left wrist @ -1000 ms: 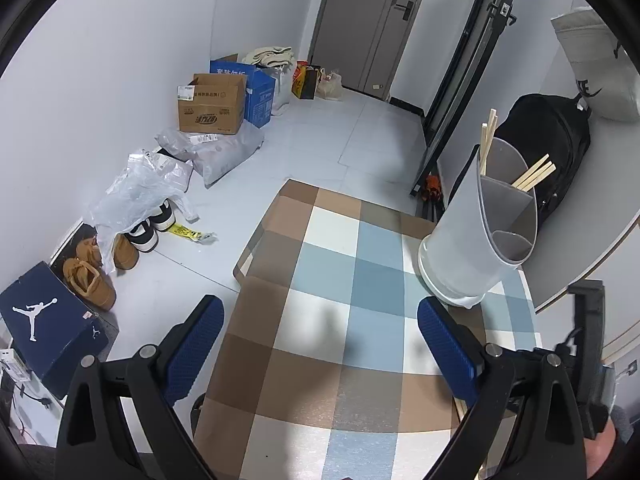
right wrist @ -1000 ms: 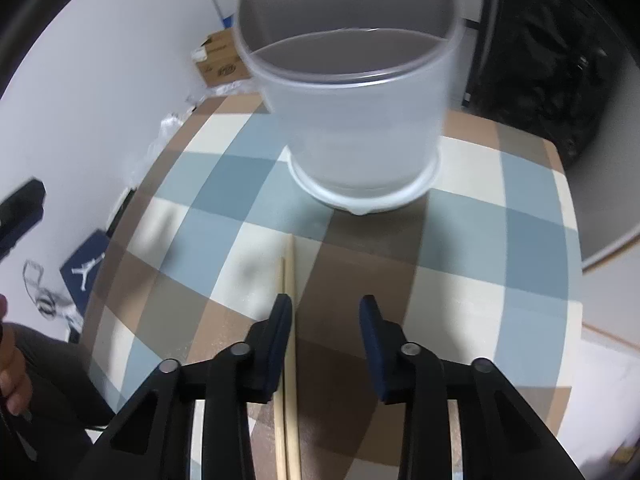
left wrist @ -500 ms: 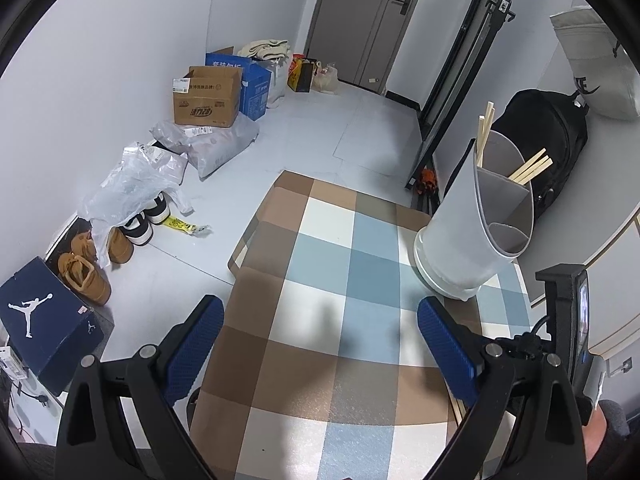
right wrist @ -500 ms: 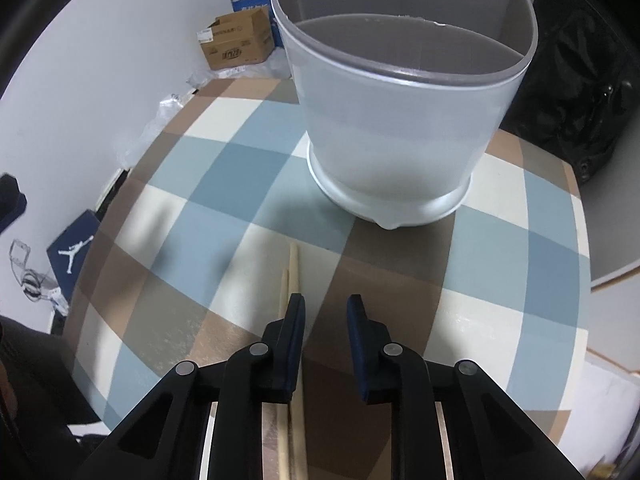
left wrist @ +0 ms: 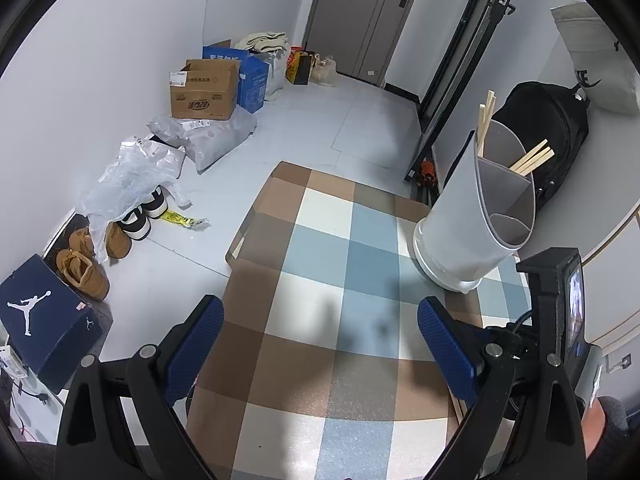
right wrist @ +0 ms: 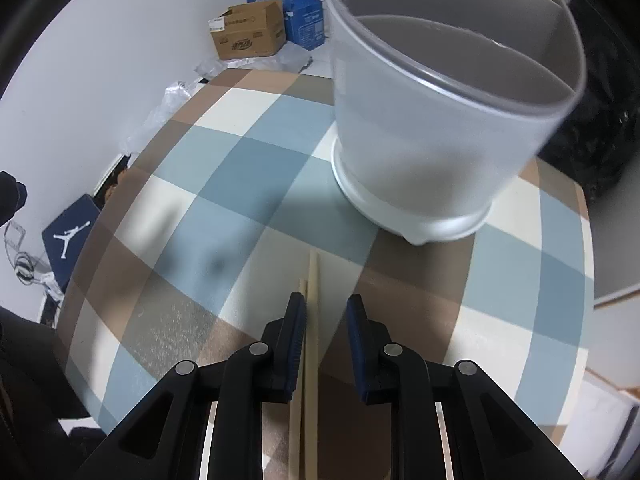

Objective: Organize utensils
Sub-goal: 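Lower the right tool onto the chopsticks and grasp one chopstick, then grasp the last chopstick with the left tool while the right tool lifts its chopstick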

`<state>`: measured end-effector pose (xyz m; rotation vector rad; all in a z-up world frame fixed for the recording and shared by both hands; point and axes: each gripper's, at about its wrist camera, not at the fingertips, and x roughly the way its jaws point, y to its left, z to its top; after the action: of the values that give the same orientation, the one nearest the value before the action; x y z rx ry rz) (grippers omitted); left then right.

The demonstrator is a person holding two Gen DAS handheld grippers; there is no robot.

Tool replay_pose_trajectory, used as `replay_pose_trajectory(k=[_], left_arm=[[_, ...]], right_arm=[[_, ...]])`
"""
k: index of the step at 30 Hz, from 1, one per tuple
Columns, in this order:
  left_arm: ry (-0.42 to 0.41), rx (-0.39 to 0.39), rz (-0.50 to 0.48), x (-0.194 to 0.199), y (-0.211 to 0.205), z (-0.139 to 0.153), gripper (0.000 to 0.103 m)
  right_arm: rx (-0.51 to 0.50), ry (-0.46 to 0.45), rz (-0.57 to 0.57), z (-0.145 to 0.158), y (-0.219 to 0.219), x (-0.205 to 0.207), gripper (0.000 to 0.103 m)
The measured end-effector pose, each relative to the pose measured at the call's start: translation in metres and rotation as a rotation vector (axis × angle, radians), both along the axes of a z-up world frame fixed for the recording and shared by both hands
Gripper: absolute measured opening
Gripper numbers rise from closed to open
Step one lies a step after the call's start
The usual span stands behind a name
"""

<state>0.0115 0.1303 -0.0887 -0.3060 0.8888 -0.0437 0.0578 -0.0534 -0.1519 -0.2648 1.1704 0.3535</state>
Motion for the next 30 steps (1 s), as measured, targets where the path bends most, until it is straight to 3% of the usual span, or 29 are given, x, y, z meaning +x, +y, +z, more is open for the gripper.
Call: replay_pose_trajectory(k=[5, 8, 20, 30], left_arm=[[0.004, 0.003, 0.001, 0.0, 0.0, -0.001, 0.095], [0.009, -0.001, 0.006, 0.001, 0.001, -0.001, 0.095], [0.014, -0.027, -0.001, 0.001, 0.002, -0.001, 0.095], [0.023, -0.015, 0.012, 0.004, 0.002, -0.002, 0.095]], right_arm=[[-0.032, 0.006, -0.01, -0.002, 0.007, 0.006, 0.018], [-0.026, 0.012, -0.032, -0.001, 0.005, 0.008, 0.012], [0.153, 0.075, -0.17, 0.004, -0.04, 0.009, 0.008], [0.086, 0.052, -0.178, 0.006, -0.027, 0.015, 0.006]])
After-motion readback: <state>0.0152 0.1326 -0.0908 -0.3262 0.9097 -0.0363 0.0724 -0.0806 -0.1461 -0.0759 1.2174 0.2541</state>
